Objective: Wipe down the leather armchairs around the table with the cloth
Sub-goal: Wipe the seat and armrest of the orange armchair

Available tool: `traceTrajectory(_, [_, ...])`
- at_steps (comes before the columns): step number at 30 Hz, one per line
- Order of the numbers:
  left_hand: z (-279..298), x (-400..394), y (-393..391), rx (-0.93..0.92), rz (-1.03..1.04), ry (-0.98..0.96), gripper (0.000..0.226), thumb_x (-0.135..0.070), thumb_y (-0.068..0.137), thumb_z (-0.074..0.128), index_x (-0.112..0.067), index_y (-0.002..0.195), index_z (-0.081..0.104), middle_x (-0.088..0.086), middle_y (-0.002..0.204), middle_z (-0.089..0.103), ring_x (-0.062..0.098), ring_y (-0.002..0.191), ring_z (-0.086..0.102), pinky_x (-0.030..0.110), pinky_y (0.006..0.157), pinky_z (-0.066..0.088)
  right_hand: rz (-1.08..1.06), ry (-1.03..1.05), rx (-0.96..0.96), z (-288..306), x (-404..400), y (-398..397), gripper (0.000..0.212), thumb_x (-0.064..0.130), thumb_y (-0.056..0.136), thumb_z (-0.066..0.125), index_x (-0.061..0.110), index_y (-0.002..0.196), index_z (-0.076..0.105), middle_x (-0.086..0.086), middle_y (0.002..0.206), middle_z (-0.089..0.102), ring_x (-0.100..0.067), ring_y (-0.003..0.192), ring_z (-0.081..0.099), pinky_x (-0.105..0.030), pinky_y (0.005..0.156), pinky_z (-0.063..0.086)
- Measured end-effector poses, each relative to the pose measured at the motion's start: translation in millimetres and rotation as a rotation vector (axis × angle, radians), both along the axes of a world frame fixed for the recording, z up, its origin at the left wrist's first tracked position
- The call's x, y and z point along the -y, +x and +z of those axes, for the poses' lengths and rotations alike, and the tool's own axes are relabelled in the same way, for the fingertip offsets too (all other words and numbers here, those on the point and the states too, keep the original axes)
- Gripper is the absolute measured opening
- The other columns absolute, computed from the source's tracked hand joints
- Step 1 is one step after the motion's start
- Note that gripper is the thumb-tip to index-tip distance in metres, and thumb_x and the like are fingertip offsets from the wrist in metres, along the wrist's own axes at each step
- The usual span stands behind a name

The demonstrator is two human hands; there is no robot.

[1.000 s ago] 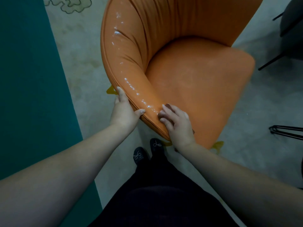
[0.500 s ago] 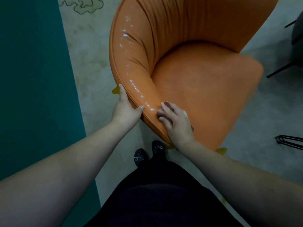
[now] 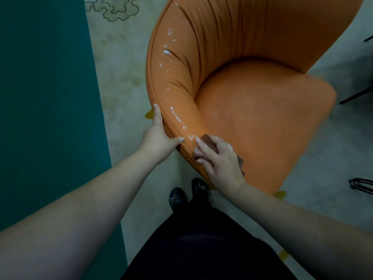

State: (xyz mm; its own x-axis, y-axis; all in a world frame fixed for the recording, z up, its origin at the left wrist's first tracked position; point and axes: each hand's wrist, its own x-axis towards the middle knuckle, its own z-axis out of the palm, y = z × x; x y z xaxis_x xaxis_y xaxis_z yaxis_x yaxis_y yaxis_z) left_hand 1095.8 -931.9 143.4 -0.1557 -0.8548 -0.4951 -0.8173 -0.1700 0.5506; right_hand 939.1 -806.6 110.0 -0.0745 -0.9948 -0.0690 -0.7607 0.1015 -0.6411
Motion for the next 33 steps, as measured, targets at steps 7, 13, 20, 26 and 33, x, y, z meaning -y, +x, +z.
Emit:
traceTrajectory(7, [-5.0, 10.9, 6.9, -0.061, 0.051, 0.013, 0.119, -0.033, 0.076, 0.078, -0.035, 0.149, -0.015, 0.004, 0.15, 0.039, 0.024, 0.131, 0.044, 0.042, 0.101, 0.045, 0.022, 0.0, 0.018, -3.5, 43.8, 6.1, 0.049, 0.031, 0.095, 0.057, 0.032, 0.143, 0.046, -0.003, 0.151, 0.035, -0.031, 0.132, 0.033, -0.049, 0.107, 0.03])
traceTrajectory(13, [-1.4, 22.7, 7.0, -0.084, 0.06, 0.038, 0.115, -0.027, 0.08, 0.076, -0.037, 0.148, -0.016, 0.006, 0.15, 0.037, 0.026, 0.133, 0.041, 0.046, 0.096, 0.049, 0.049, -0.047, 0.046, -2.0, 16.6, 2.8, 0.046, 0.027, 0.095, 0.057, 0.027, 0.14, 0.05, -0.012, 0.144, 0.044, -0.037, 0.128, 0.041, -0.057, 0.103, 0.035])
traceTrajectory(20, [-3.0, 21.5, 7.4, -0.068, 0.082, 0.018, 0.113, -0.029, 0.079, 0.076, -0.039, 0.149, -0.013, 0.007, 0.151, 0.037, 0.024, 0.133, 0.042, 0.043, 0.098, 0.048, 0.002, -0.069, 0.117, -1.7, 74.8, 15.6, 0.046, 0.017, 0.091, 0.064, 0.025, 0.135, 0.056, -0.013, 0.142, 0.046, -0.036, 0.127, 0.042, -0.052, 0.104, 0.035])
traceTrajectory(26, [1.2, 26.6, 11.2, -0.135, 0.089, 0.002, 0.096, -0.026, 0.089, 0.066, -0.038, 0.151, -0.006, 0.001, 0.152, 0.035, 0.018, 0.133, 0.043, 0.044, 0.101, 0.045, -0.033, -0.196, 0.136, -5.2, 46.5, 7.9, 0.04, 0.007, 0.081, 0.073, 0.012, 0.121, 0.068, -0.016, 0.126, 0.061, -0.038, 0.111, 0.056, -0.041, 0.098, 0.042])
traceTrajectory(33, [-1.1, 53.6, 13.1, -0.159, 0.134, 0.018, 0.083, -0.03, 0.092, 0.059, -0.042, 0.151, 0.001, 0.001, 0.151, 0.038, 0.018, 0.129, 0.047, 0.042, 0.101, 0.047, -0.101, -0.138, 0.161, -7.9, 89.6, 18.9, 0.038, 0.021, 0.086, 0.071, 0.012, 0.122, 0.067, -0.012, 0.137, 0.054, -0.036, 0.122, 0.051, -0.038, 0.106, 0.035])
